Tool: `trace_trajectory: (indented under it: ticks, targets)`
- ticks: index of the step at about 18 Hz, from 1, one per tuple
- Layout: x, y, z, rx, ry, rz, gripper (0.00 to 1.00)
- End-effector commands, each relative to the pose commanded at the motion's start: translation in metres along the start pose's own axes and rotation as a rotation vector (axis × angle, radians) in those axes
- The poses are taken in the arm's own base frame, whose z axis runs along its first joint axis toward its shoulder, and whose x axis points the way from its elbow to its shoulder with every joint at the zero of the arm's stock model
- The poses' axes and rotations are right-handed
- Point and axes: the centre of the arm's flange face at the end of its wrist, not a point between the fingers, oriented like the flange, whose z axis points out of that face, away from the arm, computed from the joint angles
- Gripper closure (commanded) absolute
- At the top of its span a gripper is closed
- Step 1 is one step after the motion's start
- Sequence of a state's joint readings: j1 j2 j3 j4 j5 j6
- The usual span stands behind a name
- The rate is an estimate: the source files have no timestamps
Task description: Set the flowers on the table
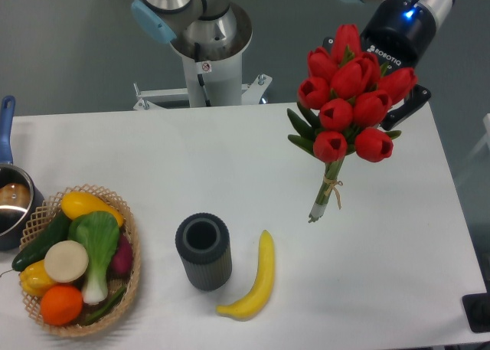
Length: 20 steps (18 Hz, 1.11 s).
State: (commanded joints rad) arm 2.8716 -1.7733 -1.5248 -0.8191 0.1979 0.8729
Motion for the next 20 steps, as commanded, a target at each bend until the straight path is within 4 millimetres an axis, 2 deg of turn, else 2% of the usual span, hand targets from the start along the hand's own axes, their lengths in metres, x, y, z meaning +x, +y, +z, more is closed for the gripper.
trace_trajectory:
  ticks: [14,20]
  targets:
    - [0.0024,-0.0037,0.0007,-0.006,-0.003,-0.006,0.51]
    - [0.0021,-0.0026,0.0060,-0.089,-0.063,0.003,0.51]
